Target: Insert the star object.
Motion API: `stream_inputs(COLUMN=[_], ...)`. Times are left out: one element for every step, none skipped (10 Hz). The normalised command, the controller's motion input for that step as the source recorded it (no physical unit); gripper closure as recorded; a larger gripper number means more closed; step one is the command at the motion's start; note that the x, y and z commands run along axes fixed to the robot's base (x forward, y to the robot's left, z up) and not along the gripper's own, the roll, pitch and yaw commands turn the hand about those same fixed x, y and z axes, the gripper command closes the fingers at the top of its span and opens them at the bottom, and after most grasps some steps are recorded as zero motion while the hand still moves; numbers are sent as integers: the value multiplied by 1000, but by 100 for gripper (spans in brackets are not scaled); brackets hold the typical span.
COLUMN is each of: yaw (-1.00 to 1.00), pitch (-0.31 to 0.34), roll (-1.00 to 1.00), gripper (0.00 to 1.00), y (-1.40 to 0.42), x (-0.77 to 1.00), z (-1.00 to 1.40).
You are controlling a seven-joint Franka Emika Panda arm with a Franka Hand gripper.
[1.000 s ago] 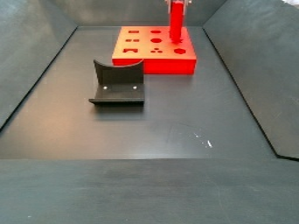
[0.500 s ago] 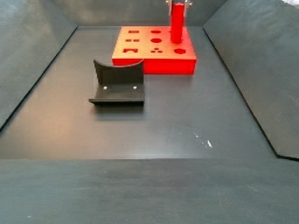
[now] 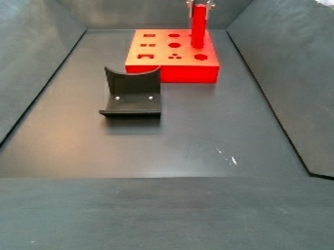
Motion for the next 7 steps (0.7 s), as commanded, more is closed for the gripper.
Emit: stream_inputs(yaw=[0,0,0,0,0,-29,-77], pitch=[-39,-34,-21,-4,0,0,29], roll=[-61,-50,-34,-37,-39,-16,0], gripper=[100,100,100,100,100,100,100], y=[-31,0,-17,0,0,3,26], x=[0,-31,-40,183,354,363,189], z=[0,-37,0,-114,-209,-220,-171])
